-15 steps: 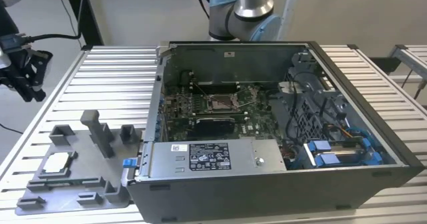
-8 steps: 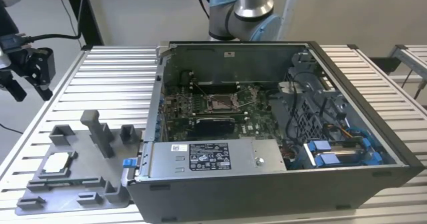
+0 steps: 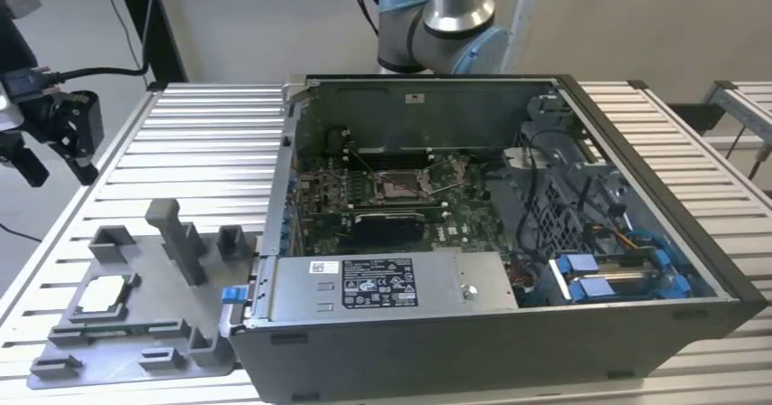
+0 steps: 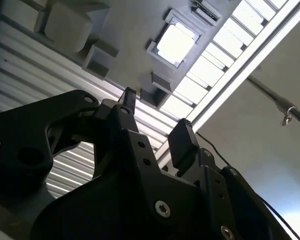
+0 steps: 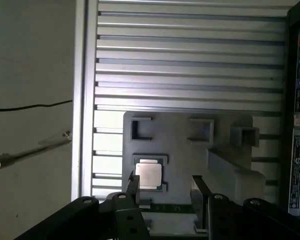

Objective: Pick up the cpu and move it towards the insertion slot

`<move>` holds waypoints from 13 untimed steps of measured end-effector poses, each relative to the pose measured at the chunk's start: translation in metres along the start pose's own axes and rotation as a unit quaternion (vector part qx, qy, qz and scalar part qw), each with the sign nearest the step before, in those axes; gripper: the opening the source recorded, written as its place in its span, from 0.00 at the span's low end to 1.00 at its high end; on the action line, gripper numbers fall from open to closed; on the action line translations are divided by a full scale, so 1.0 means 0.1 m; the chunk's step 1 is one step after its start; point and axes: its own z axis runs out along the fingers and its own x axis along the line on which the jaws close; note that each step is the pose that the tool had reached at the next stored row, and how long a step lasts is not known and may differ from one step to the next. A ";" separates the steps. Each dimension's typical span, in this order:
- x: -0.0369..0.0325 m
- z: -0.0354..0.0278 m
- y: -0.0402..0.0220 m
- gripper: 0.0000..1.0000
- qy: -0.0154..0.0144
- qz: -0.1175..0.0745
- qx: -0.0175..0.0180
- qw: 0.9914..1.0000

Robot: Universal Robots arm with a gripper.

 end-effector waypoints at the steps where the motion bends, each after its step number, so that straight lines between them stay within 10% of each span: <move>1: 0.000 0.019 -0.001 0.00 0.000 0.000 0.000 1.000; 13: 0.004 0.237 -0.008 0.00 0.000 0.000 0.000 1.000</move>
